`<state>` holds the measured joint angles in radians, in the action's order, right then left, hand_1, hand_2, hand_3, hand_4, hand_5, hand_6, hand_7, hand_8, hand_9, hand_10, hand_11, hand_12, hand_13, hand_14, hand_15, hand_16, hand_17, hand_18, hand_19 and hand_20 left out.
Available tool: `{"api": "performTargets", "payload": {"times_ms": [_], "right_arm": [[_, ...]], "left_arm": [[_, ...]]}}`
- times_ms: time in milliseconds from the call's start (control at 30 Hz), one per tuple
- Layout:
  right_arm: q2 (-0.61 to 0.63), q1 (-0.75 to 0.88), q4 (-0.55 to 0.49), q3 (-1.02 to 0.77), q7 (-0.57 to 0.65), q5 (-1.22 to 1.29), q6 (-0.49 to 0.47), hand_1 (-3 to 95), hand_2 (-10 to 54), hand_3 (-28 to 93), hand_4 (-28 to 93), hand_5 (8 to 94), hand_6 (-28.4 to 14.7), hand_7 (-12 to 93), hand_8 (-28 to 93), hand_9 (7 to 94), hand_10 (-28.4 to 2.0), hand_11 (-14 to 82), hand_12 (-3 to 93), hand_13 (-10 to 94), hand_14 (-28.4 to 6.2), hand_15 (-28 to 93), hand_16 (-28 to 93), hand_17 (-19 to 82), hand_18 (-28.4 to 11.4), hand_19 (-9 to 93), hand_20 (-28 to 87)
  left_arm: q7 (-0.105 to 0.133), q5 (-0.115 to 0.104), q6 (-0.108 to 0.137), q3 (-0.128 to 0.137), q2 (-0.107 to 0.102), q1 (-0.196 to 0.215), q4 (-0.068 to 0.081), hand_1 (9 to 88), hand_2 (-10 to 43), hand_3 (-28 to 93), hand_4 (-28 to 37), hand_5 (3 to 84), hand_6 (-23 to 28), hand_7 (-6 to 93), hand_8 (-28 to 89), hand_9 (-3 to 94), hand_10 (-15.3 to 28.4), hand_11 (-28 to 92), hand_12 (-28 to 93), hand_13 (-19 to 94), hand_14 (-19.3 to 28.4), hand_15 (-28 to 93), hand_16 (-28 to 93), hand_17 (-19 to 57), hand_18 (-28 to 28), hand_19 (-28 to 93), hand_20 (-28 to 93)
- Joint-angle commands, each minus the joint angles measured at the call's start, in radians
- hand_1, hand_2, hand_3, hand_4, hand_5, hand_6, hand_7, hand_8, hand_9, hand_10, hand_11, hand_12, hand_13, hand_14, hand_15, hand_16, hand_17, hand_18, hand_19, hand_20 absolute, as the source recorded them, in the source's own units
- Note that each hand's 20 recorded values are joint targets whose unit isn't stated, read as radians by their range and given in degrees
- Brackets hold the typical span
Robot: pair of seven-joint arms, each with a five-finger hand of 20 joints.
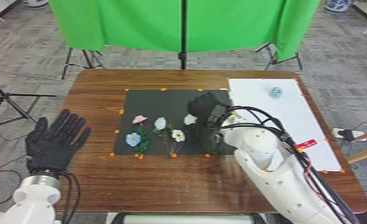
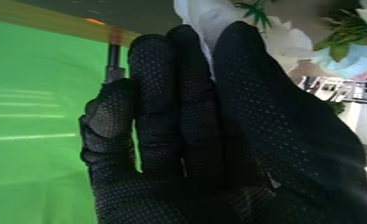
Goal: Arrange flowers
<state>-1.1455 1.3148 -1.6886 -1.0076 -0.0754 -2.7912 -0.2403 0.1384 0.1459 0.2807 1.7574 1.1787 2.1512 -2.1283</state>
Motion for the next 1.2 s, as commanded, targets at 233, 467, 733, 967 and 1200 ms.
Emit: {"api": "performTargets", "payload": {"times_ms": [233,467,733,967,1200], "right_arm": [[-0.008,-0.002,0.004,-0.021,-0.027,-0.082,-0.068,62.9,-9.5,70,-28,69.8,1.0,49,-1,77.5,-9.0,14.0,43.1,60,-5.9,48,44,29,-20.4,80,47],[-0.012,0.004,-0.007,-0.032,-0.02,-0.078,-0.098,62.7,-9.5,70,-28,65.5,1.7,34,-7,71.0,-9.3,13.4,31.3,57,-6.2,49,43,28,-20.9,79,47],[-0.006,0.013,-0.061,-0.071,0.059,0.039,-0.167,58.6,-9.5,73,-28,53.4,-0.1,22,-16,60.4,-11.9,17.9,16.7,55,-7.3,49,38,27,-21.6,79,47],[0.018,0.021,-0.124,-0.142,0.151,0.138,-0.183,48.8,-9.5,84,-28,44.7,-3.3,16,-14,54.6,-14.3,15.8,15.4,53,-12.1,52,24,26,-23.0,79,45],[0.052,-0.058,-0.006,-0.228,0.313,0.234,-0.059,44.2,-9.5,84,-28,44.6,-3.4,16,-13,49.2,-16.5,13.4,15.1,44,-14.8,44,18,24,-22.6,73,40]], "left_arm": [[-0.021,-0.031,-0.015,0.019,0.008,0.022,0.008,26.9,10.3,77,-28.3,45.4,9.6,18.7,-11,38.0,16.2,24,11,28,17.0,43,-7,-7.2,16.2,39,14],[-0.021,-0.029,-0.026,0.021,0.004,0.018,0.009,26.8,9.9,77,-28.3,45.0,9.4,18.5,-11,37.6,16.1,24,11,27,16.9,43,-7,-7.3,16.3,38,14],[-0.012,-0.033,-0.026,0.015,0.007,0.014,0.01,26.7,9.7,77,-28.3,44.8,9.3,18.5,-11,37.6,16.1,23,11,27,16.9,43,-7,-7.3,16.3,38,14],[-0.005,-0.034,-0.028,0.017,0.012,0.018,0.009,26.7,9.6,77,-28.3,44.8,9.3,18.5,-11,37.5,16.2,23,11,27,16.9,42,-7,-7.3,16.2,38,14],[-0.003,-0.025,-0.039,0.014,0.015,0.024,0.004,26.8,9.6,77,-28.3,44.8,9.3,18.5,-11,37.5,16.0,23,11,27,16.9,42,-7,-7.3,16.2,38,14]]}}
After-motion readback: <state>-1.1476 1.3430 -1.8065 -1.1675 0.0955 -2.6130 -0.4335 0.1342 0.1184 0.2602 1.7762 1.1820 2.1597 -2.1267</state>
